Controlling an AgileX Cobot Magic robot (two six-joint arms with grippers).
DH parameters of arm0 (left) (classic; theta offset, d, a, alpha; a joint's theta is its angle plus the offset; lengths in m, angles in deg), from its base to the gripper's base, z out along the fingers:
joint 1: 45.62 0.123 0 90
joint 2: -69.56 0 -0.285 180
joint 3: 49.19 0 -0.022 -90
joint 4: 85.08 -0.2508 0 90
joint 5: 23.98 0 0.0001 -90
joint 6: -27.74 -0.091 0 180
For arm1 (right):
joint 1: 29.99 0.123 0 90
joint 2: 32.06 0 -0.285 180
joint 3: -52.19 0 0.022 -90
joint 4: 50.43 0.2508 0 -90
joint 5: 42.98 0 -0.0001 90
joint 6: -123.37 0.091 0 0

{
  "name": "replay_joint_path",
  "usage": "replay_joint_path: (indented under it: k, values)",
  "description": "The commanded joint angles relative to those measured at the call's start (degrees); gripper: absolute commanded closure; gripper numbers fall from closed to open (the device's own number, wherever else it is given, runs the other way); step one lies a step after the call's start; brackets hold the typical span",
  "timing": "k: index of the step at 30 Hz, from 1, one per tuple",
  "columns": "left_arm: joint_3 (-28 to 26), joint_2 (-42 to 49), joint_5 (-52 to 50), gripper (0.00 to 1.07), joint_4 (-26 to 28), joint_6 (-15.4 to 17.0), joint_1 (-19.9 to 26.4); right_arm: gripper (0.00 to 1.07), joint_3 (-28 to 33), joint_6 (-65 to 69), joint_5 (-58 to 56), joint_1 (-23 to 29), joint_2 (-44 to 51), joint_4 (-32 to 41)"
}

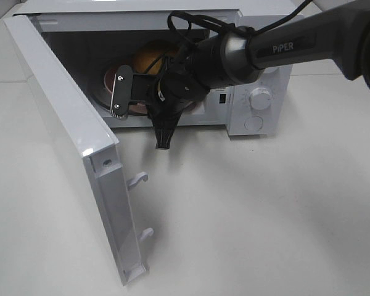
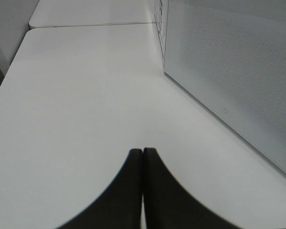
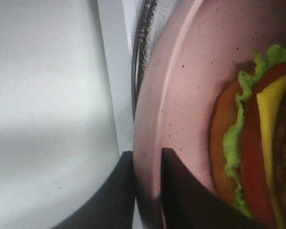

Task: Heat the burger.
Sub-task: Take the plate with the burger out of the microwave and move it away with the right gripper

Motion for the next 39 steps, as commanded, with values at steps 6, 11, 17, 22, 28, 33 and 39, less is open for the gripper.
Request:
replay_joint_path:
  k: [6, 11, 17, 22, 28, 33, 39]
  values:
    - [0.17, 1.15, -0.97, 1.06, 0.06, 0.0, -0.06, 1.07, 0.46, -5.04, -3.15, 0.92, 2.23, 4.3]
    - [0.17, 1.15, -0.97, 1.06, 0.06, 0.0, -0.06, 1.07, 1.6, -7.51, -3.15, 1.15, 4.24, 4.76]
    - [0.17, 1.15, -0.97, 1.06, 0.06, 0.0, -0.06, 1.07, 6.3, -11.8, -3.32, 1.15, 7.28, 4.64]
    - [0.17, 1.15, -0.97, 1.06, 0.06, 0.0, -0.06, 1.07, 10.6, -16.39, -2.81, 1.15, 10.2, 4.7]
    - [0.17, 1.15, -0.97, 1.06, 0.06, 0.0, -0.06, 1.07, 14.27, -20.34, -2.75, 1.15, 13.01, 4.53]
    - [0.17, 1.15, -0.97, 1.06, 0.06, 0.0, -0.06, 1.07, 18.05, -23.38, -1.55, 1.15, 16.33, 4.47]
    - [0.17, 1.15, -0.97, 1.06, 0.06, 0.0, -0.06, 1.07, 23.72, -29.79, -0.8, 1.15, 20.8, 4.47]
